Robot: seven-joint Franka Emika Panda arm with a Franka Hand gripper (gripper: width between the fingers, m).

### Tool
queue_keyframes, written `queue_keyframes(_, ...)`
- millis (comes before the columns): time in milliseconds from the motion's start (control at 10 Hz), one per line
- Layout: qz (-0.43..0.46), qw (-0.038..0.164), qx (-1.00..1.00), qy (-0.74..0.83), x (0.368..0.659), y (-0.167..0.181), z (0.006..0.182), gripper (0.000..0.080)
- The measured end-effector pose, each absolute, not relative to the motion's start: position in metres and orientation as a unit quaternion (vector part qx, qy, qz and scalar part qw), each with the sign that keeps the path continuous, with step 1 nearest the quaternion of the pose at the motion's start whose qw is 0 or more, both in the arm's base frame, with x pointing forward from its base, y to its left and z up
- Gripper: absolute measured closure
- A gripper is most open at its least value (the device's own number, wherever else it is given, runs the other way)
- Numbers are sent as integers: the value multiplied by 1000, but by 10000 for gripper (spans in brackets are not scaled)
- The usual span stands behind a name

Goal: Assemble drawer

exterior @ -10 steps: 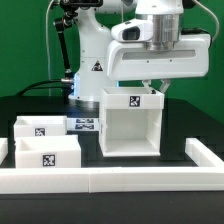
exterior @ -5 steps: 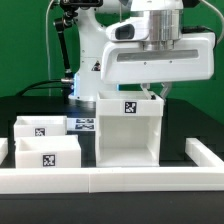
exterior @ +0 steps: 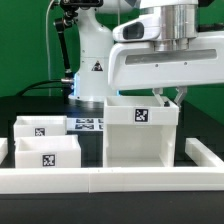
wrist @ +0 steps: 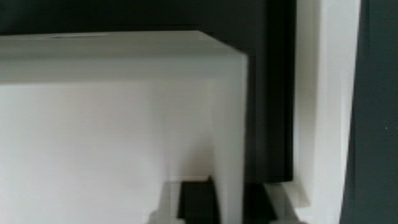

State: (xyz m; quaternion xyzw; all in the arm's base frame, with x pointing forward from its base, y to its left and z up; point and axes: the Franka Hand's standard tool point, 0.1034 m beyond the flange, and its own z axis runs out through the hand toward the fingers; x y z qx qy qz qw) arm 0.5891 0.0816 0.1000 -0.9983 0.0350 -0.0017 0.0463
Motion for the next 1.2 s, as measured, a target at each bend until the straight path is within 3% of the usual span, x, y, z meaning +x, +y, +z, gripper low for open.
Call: queue_keyframes(1200,11,55,-924,378,598,96,100,761)
